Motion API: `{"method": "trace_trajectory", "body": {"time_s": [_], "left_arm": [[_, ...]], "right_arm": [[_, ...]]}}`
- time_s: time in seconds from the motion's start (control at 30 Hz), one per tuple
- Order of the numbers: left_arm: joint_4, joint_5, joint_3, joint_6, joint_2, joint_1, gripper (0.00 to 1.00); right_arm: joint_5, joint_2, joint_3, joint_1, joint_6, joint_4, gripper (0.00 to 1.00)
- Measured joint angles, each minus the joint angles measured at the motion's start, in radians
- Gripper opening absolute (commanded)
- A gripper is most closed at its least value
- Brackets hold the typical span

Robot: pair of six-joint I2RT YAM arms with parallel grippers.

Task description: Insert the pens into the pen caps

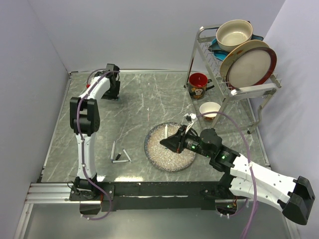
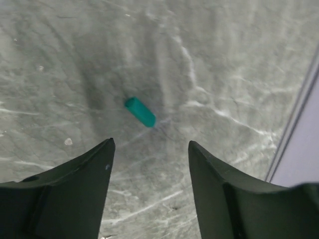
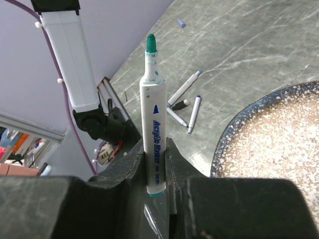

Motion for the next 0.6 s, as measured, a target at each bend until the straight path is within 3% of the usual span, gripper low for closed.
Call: {"method": "trace_trajectory", "body": {"time_s": [0.6], "left_arm": [[-0.118,0.051,0.061,-0.149,0.085,0.022,0.53]], "right_arm": [[0.052,-0.016,0.000,-0.001,-0.023,-0.023,0.00]]}}
